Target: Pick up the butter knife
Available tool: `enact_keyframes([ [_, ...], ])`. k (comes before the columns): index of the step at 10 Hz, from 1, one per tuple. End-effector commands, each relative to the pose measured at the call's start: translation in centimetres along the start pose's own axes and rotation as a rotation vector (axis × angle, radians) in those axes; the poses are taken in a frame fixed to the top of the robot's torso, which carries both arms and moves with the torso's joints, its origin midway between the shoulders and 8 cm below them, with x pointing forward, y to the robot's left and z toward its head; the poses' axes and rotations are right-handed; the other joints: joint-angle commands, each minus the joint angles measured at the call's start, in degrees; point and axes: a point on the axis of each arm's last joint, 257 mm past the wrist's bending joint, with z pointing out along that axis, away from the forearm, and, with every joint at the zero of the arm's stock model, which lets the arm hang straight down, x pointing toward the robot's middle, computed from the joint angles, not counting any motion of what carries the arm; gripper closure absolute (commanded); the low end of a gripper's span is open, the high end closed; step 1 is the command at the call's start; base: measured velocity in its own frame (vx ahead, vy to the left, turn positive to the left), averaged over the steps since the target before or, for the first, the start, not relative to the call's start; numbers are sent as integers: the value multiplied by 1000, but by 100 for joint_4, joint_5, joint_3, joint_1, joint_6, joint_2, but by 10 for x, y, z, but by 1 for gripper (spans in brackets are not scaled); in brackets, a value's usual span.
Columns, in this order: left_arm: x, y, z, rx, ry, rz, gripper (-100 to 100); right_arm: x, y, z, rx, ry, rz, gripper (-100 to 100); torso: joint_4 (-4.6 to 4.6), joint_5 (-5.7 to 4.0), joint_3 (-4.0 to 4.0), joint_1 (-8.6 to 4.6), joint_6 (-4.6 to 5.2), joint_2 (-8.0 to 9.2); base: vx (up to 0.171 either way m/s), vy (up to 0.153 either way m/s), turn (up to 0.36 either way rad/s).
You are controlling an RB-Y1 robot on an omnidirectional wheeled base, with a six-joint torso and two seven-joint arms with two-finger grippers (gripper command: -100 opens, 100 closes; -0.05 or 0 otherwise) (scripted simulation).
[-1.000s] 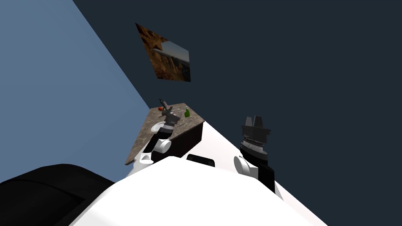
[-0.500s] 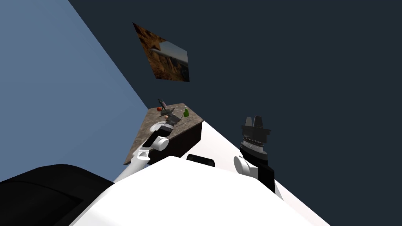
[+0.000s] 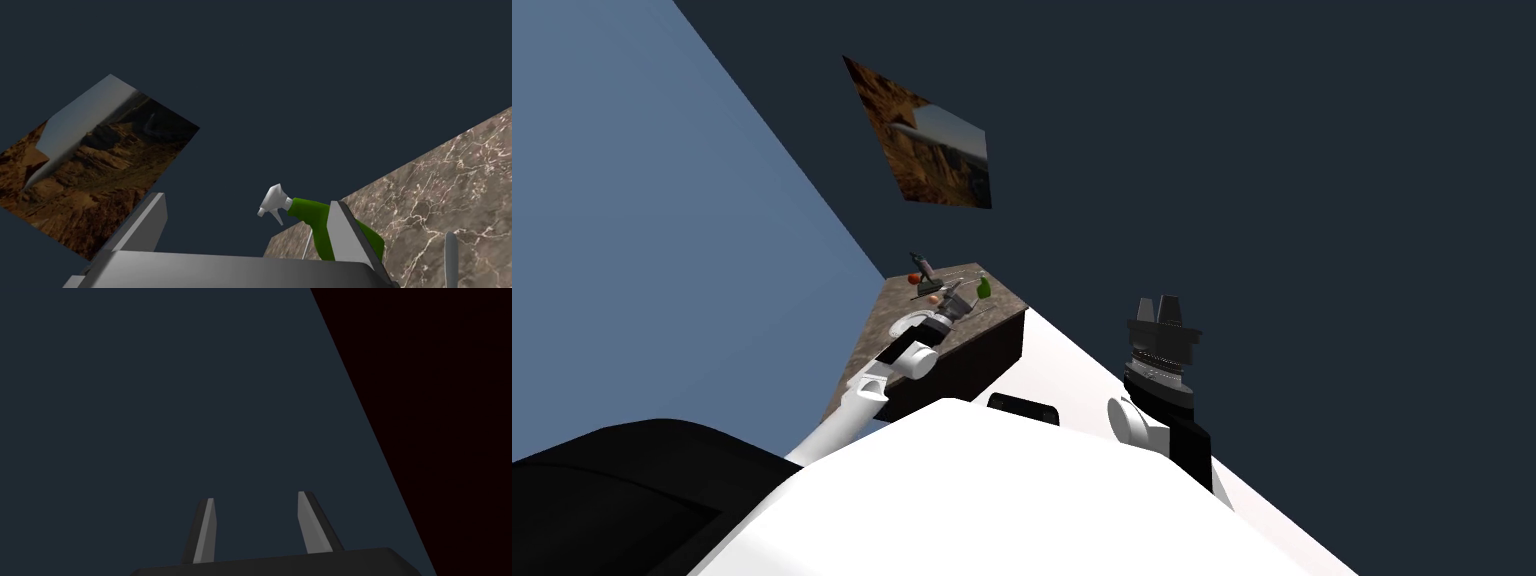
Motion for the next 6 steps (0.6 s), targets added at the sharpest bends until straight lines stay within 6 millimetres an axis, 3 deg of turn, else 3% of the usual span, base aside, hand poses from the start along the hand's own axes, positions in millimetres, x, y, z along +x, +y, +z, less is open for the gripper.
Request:
enact_keyframes([
  [1, -14, 11, 2, -66, -25, -44, -100, 0, 0, 0, 0, 0, 0, 0, 0, 0, 0, 0, 0, 0, 10, -19, -48],
  [6, -49, 44, -1, -231, -110, -115, -100, 0, 0, 0, 0, 0, 0, 0, -2, 0, -4, -2, 1, -7, 17, -15, -34],
])
